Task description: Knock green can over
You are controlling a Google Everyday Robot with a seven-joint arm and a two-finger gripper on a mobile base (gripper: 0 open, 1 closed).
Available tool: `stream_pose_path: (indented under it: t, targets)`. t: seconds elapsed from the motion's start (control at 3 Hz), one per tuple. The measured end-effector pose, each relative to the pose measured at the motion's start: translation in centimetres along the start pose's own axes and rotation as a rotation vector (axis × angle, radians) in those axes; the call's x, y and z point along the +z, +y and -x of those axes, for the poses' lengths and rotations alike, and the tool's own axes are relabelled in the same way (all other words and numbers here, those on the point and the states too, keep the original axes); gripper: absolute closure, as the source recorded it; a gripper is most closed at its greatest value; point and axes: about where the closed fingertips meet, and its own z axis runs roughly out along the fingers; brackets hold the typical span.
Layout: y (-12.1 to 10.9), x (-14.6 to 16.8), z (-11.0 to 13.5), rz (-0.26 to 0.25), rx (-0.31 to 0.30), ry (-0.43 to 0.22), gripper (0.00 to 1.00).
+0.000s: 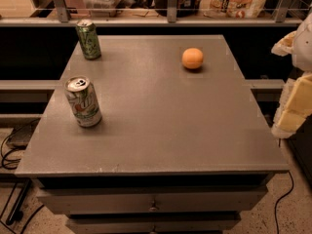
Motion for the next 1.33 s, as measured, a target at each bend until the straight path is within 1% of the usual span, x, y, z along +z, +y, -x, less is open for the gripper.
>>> stream_pose_path:
  t: [0.33,0.67,1.0,1.33]
  targets:
    - [0.0,0.0,0.0,0.000,0.000,0.000,0.00]
    - [-0.4,0.2,1.5,-0.004,0.006,-0.090,0.00]
    - [-1.3,0.9,5.9,-0.010,0.010,-0.267,0.00]
    - [-2.8,2.1,11.3,-0.003,0.002,-0.430,0.00]
